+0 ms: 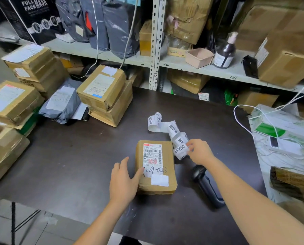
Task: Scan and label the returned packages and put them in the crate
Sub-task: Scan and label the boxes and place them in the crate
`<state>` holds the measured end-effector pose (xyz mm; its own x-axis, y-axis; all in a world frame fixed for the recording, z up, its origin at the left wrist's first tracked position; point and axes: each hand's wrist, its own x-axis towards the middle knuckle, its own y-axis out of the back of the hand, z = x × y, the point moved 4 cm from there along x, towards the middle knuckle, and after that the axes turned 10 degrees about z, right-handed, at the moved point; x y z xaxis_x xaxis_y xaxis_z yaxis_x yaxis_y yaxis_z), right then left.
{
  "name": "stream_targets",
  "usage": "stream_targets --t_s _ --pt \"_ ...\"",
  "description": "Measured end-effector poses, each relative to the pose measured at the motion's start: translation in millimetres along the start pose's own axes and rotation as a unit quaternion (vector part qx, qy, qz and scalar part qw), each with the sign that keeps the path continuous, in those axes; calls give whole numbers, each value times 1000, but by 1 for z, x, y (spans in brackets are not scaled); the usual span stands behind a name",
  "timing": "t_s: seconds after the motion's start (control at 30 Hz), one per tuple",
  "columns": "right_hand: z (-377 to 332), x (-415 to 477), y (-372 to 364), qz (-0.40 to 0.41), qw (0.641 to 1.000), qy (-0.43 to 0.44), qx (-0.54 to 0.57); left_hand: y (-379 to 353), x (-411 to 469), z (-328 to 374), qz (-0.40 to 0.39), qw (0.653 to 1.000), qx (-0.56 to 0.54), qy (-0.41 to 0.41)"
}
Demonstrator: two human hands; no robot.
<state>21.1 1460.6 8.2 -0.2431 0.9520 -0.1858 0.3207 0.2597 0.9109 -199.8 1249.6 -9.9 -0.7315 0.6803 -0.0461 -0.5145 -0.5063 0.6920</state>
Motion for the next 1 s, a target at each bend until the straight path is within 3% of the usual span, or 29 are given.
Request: stream_targets --t_s 0.17,0.27,0.37,0.67,0.87,1.0 --pt "-9 -20 24 106 969 1 223 7 -1 46 60 985 -28 -157" --pt "-22 -38 34 109 928 12 357 0 -4 85 31 961 -51 -270" --pt "-35 -54 41 91 910 38 402 -7 -5 118 -1 936 -72 -345" --pt "-43 -79 45 65 914 94 389 -2 -2 138 -24 926 -136 -352" --pt "-36 -86 47 74 922 89 369 -5 -2 135 -104 938 -191 -270" --pt "-37 -90 47 80 923 81 367 -6 -6 139 -97 931 -145 -320"
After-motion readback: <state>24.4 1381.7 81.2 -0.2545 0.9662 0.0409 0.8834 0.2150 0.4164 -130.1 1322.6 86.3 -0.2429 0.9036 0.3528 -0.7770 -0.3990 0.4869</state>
